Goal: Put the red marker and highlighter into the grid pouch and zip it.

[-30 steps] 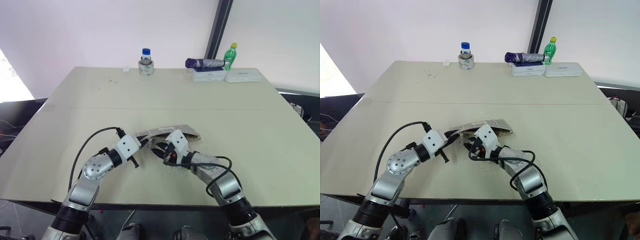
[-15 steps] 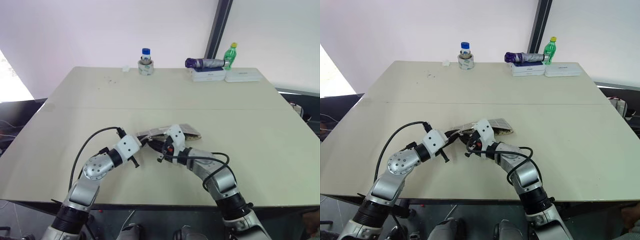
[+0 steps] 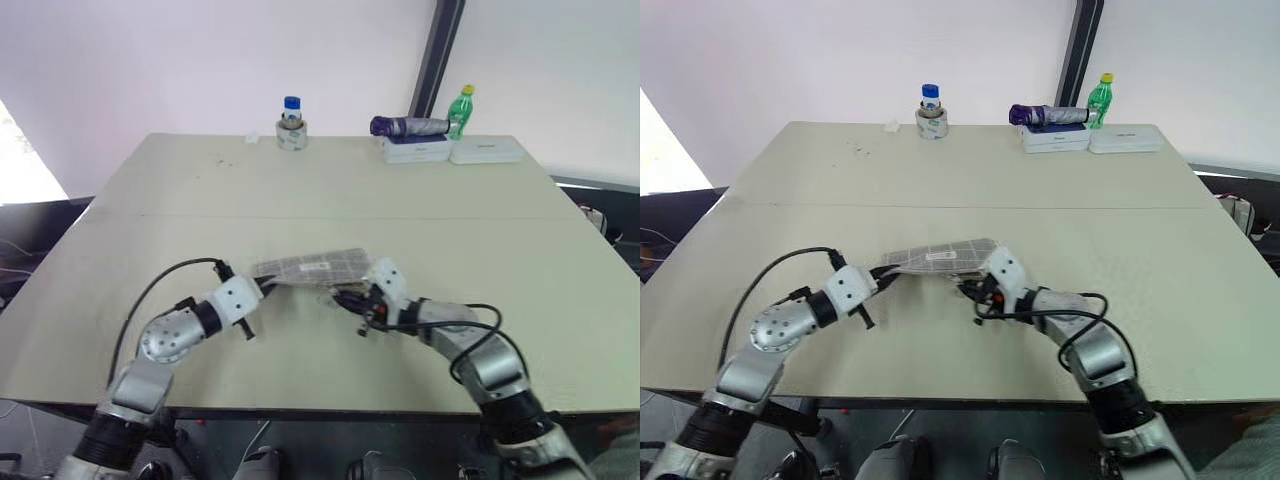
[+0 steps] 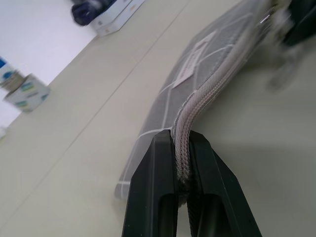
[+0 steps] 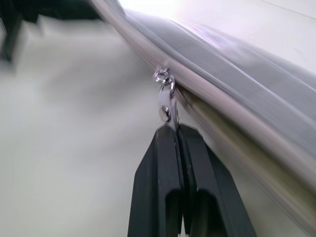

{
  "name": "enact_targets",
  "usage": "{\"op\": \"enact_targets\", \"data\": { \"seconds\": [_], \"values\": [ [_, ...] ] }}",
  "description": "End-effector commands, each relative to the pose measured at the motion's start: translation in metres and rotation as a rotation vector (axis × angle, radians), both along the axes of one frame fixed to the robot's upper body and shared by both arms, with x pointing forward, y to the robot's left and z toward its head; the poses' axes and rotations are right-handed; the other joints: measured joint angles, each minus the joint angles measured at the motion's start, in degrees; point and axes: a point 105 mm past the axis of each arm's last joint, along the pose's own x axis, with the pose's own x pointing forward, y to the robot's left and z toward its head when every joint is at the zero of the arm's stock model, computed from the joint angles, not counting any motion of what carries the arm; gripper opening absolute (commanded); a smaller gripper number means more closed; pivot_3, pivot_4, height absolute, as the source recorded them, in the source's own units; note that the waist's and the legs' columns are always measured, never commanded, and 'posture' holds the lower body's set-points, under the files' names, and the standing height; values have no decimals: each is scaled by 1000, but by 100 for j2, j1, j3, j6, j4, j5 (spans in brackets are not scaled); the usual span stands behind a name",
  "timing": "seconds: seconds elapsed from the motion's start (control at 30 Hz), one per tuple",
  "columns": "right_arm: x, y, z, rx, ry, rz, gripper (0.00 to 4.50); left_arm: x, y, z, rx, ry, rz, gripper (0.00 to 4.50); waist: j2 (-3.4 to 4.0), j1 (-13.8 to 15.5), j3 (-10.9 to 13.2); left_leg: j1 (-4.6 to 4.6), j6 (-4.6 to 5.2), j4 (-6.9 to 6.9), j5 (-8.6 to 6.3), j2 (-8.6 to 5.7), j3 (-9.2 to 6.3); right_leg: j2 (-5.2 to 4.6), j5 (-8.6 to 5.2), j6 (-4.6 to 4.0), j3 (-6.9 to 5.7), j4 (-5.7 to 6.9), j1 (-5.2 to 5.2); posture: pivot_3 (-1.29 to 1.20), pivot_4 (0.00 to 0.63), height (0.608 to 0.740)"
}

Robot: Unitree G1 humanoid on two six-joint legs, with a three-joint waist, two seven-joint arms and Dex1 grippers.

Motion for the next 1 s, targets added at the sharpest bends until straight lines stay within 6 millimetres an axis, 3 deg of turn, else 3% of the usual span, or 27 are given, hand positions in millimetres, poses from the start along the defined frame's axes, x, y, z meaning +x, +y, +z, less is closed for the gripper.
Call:
{"op": "enact_targets", "data": {
  "seconds": [0.03, 0.17, 0.4, 0.5, 0.6, 0.7, 0.73, 0.87, 1.0],
  "values": [
    [10, -37, 11, -55, -68, -69, 27, 4, 24, 11, -3, -37, 44, 0, 0, 8, 0, 0, 0, -1, 0, 0, 0, 0, 0, 0, 0, 0, 0, 0, 150, 737],
    [16, -62, 8, -132, -93, -104, 27, 5, 28, 11, -25, -33, 45, 0, -1, 16, 0, 0, 0, 0, 0, 0, 2, 0, 0, 0, 0, -2, 0, 0, 150, 737],
    [17, -48, 19, -77, -109, -33, 27, 3, 24, 13, -164, 42, -22, 0, 0, 15, 1, 0, 0, 1, 0, 0, 3, 1, 0, 1, -1, -1, 2, 0, 150, 737],
    [10, -39, 31, -5, -90, 34, 908, 2, 36, 21, -191, 41, -31, 1184, 0, 10, 1, 0, 0, 0, 1, 1, 2, 1, 0, 1, -1, -1, 1, 0, 150, 737],
    [10, -41, 41, 29, -101, 54, 2409, -3, 42, 23, -211, 66, -43, 2670, -1, 13, 1, 0, 0, 1, 1, 1, 3, 1, 0, 1, -1, -1, 1, 0, 150, 737],
    [13, -50, 47, 31, -113, 48, 4040, -10, 66, 23, -219, 105, -5, 4291, 0, 1, 1, 0, 0, 2, 0, 0, 3, 0, 0, 1, -1, -1, 2, 0, 150, 737],
    [14, -53, 48, 32, -115, 43, 4441, -11, 75, 25, -230, 101, 26, 4500, 0, -2, 1, 0, 0, 1, 0, 0, 3, 0, 0, 1, 0, -2, 1, 0, 150, 737],
    [20, -72, 49, -27, -141, 5, 4441, -21, 111, 25, -189, 105, 150, 4500, 1, 6, 2, 0, 0, -1, 0, 2, 2, 0, 0, 1, -1, -2, -1, 0, 150, 737],
    [18, -88, 53, -61, -146, 5, 4441, -40, 131, 20, -265, 174, 236, 4500, 4, 6, 4, -1, 0, -4, -1, 0, 5, -4, 0, 0, 1, -6, -2, 0, 150, 737]
  ]
}}
